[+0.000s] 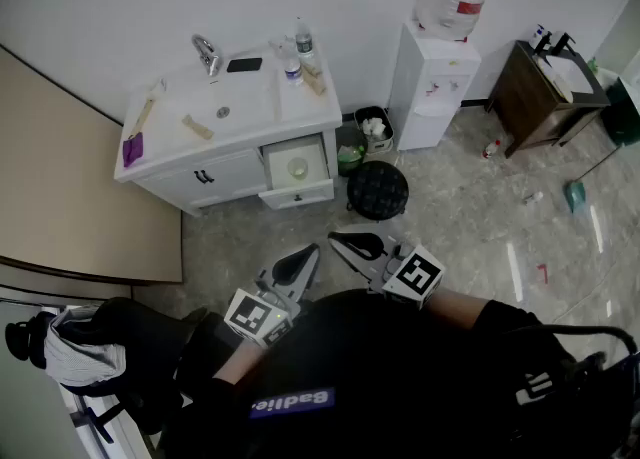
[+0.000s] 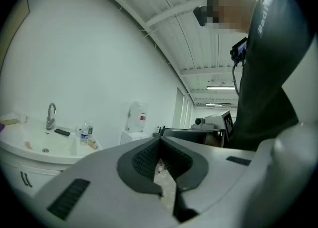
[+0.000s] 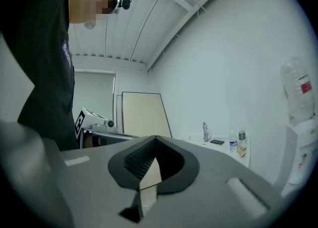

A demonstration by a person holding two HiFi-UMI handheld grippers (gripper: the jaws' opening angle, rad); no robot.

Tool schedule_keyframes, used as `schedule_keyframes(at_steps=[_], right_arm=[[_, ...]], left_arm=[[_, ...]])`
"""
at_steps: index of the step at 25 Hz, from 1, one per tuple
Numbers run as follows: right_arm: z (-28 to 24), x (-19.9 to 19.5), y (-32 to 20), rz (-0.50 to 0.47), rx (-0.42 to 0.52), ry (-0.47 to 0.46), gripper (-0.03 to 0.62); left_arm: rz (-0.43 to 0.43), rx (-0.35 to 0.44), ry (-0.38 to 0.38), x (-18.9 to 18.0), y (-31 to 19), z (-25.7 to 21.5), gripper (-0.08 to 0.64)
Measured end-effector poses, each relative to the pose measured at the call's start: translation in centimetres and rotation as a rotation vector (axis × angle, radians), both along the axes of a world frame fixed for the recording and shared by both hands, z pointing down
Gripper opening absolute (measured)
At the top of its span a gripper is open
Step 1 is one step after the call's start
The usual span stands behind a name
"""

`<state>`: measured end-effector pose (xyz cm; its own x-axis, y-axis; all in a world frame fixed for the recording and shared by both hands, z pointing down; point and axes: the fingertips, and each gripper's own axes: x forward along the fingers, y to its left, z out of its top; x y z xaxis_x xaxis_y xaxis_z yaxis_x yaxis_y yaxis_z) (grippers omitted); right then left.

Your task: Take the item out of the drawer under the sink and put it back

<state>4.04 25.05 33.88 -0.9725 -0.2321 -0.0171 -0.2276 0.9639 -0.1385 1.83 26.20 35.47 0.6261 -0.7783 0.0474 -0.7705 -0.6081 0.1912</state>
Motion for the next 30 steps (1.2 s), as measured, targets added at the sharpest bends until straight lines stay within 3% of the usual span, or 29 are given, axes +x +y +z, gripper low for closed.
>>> schedule_keyframes(at_steps=[18,30], right_arm=[[-0.8,3.1,-1.1,-0.008,0.0,-0.017,-0.005],[0.6,8.5,-3.6,-0.05,-0.034,-0.017,-0.005]], left_arm=[[-0.027,0.004,-0.017,2.9,-1.3,-1.3,0.006],[-0.152,-0.033,0.025,6.9,-3.5,-0.6,0.006]])
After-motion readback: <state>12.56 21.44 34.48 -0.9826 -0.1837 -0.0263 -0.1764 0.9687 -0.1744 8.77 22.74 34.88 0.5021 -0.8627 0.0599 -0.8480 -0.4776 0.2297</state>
